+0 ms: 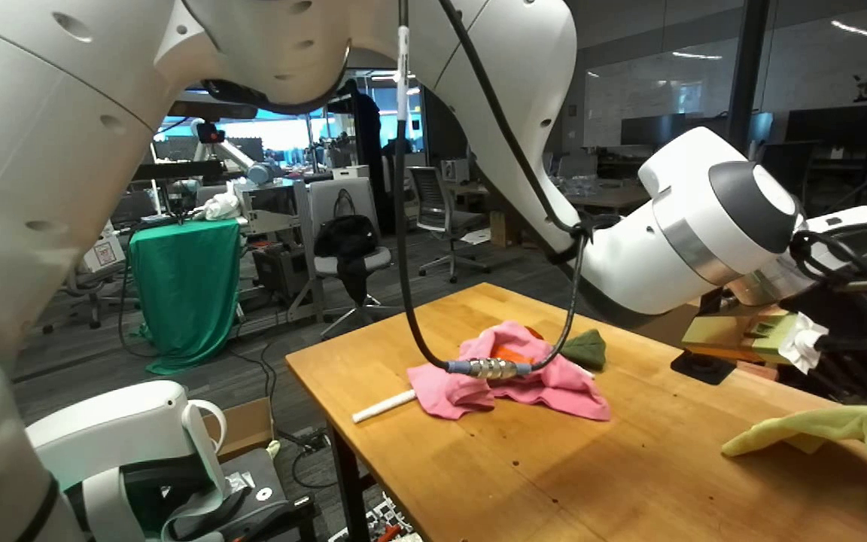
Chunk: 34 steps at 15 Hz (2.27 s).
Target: Separate the clothes and the plush toy
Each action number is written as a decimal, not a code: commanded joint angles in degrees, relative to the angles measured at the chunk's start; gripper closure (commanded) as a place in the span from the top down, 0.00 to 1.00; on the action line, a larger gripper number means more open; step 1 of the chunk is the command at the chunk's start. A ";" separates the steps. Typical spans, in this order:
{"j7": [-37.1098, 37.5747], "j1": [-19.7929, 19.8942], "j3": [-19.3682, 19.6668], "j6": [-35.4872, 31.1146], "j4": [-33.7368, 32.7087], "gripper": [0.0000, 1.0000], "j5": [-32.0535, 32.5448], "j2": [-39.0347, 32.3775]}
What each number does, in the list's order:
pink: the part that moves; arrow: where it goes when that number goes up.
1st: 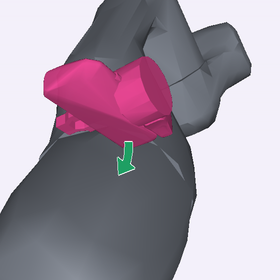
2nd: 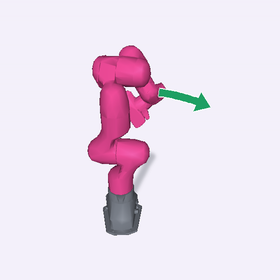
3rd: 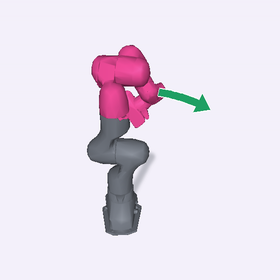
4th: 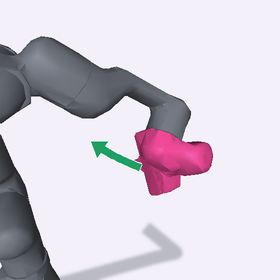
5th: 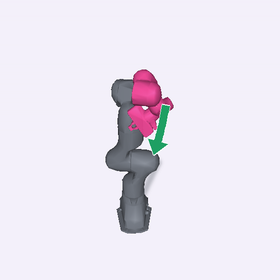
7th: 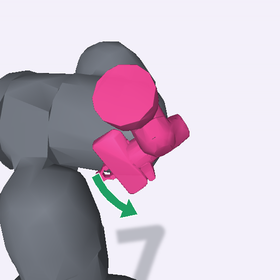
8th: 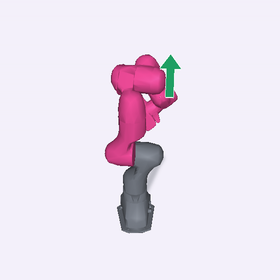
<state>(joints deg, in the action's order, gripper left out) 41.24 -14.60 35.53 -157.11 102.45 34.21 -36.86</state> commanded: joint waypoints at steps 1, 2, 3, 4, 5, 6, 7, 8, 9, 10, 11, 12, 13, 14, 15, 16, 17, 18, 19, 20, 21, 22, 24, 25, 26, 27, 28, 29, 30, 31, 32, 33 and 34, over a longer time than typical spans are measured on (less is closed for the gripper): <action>0.84 3.28 -3.70 -2.34 -1.79 0.05 -3.27 -0.44; 0.38 4.14 -4.84 -3.21 -1.90 0.06 -4.74 -0.54; 0.07 4.78 -5.78 -3.94 -2.04 0.05 -6.11 -0.72; -0.49 5.63 -6.91 -4.91 -2.11 0.06 -7.74 -0.88; -0.71 6.20 -7.71 -5.54 -2.20 0.06 -8.85 -1.00; -1.11 6.68 -8.35 -6.09 -2.28 0.06 -10.07 -1.17; -1.37 6.97 -8.68 -6.61 -2.38 0.06 -10.94 -1.42; -1.76 7.27 -9.04 -6.82 -2.40 0.06 -11.90 -1.53; -2.15 7.40 -9.24 -6.59 -2.28 0.11 -12.52 -1.51; -2.80 7.63 -9.51 -6.38 -2.19 0.36 -13.27 -1.52; -3.24 7.44 -9.35 -5.79 -1.93 0.36 -13.55 -1.43; -3.56 7.13 -9.05 -5.43 -1.54 0.40 -13.51 -1.21; -3.86 6.63 -8.65 -4.91 -1.07 0.47 -13.30 -0.87; -4.39 6.27 -8.45 -4.37 -0.57 0.56 -13.10 -0.43; -5.02 6.18 -8.62 -3.76 -0.11 0.63 -13.11 0.07; -6.12 6.27 -9.16 -3.14 0.66 0.70 -13.16 0.92; -6.25 5.55 -8.66 -2.55 1.23 0.78 -12.65 1.43; -6.50 4.83 -8.25 -1.95 1.87 0.85 -12.17 2.09; -7.41 4.61 -8.67 -1.28 2.86 0.92 -12.13 3.22; -8.73 4.52 -9.57 -0.66 4.33 0.99 -12.28 4.94; -10.86 4.93 -11.13 -0.11 5.87 1.00 -12.78 6.83; -12.30 4.60 -12.02 0.17 7.73 1.00 -12.58 8.82; -15.47 4.91 -14.67 1.24 11.13 1.00 -13.12 13.03; -17.01 5.23 -16.42 2.19 12.98 1.00 -13.60 15.28; -18.34 5.58 -18.06 3.65 14.61 1.00 -14.03 17.58; -20.46 6.32 -20.25 4.84 16.59 1.00 -15.06 20.01; -23.19 7.33 -22.76 6.29 18.36 0.99 -16.90 22.36; -26.02 8.36 -25.10 7.65 19.87 1.00 -19.17 24.36; -29.45 9.40 -27.76 9.12 21.34 1.00 -22.46 26.27; -32.80 10.34 -29.90 10.46 22.48 1.00 -25.72 27.82; -36.26 11.13 -31.98 12.08 23.47 1.00 -29.57 29.39; -39.77 11.74 -33.78 13.93 23.95 1.00 -33.51 30.43; -43.34 12.22 -35.21 16.17 24.17 1.00 -37.31 31.24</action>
<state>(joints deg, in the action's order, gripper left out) 7.64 -5.27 5.19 -145.36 123.31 5.65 -10.73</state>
